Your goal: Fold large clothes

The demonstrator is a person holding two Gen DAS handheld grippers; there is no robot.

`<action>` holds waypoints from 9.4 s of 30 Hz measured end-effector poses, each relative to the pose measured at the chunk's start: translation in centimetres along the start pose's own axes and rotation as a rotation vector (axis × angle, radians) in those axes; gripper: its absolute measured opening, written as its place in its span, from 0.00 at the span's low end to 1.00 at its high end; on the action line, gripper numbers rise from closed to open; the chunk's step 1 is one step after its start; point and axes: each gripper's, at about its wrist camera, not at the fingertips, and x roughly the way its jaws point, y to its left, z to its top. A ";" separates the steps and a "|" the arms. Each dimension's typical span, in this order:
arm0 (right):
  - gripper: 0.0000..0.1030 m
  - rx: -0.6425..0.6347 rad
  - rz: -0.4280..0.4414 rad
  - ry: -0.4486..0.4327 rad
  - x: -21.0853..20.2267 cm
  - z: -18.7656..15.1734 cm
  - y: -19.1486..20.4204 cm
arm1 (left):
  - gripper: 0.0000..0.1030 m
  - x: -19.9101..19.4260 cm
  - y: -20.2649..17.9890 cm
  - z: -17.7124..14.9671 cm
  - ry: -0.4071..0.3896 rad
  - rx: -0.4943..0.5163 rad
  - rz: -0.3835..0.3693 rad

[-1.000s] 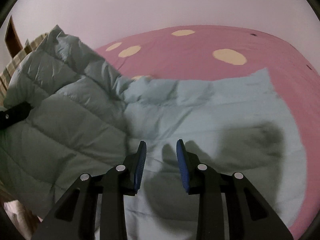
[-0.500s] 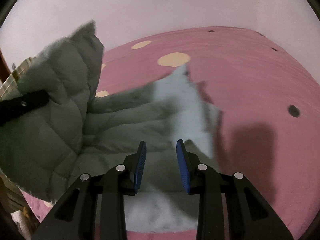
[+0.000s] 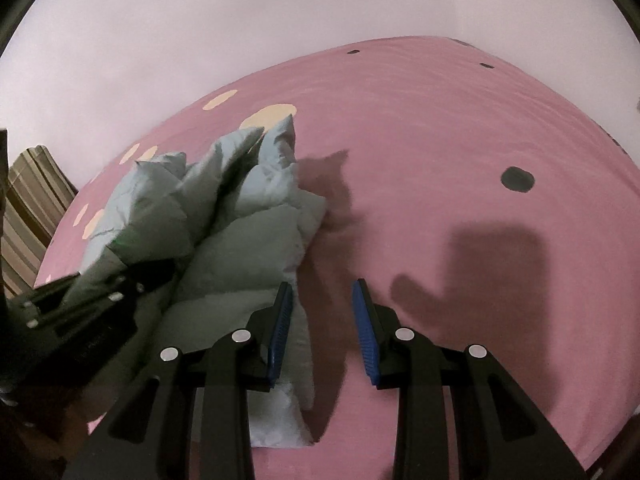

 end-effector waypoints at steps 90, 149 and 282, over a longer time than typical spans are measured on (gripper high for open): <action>0.22 -0.037 0.074 0.093 3.9 2.9 2.0 | 0.70 0.1 10.9 -4.4 -0.055 -0.181 -0.011; 0.25 -0.147 -0.036 0.009 6.7 5.9 4.9 | 0.72 4.8 11.4 1.3 -0.033 -0.233 0.055; 0.24 0.053 0.447 0.077 17.3 7.5 16.1 | 0.39 7.9 29.0 -2.4 -0.117 -0.617 -0.239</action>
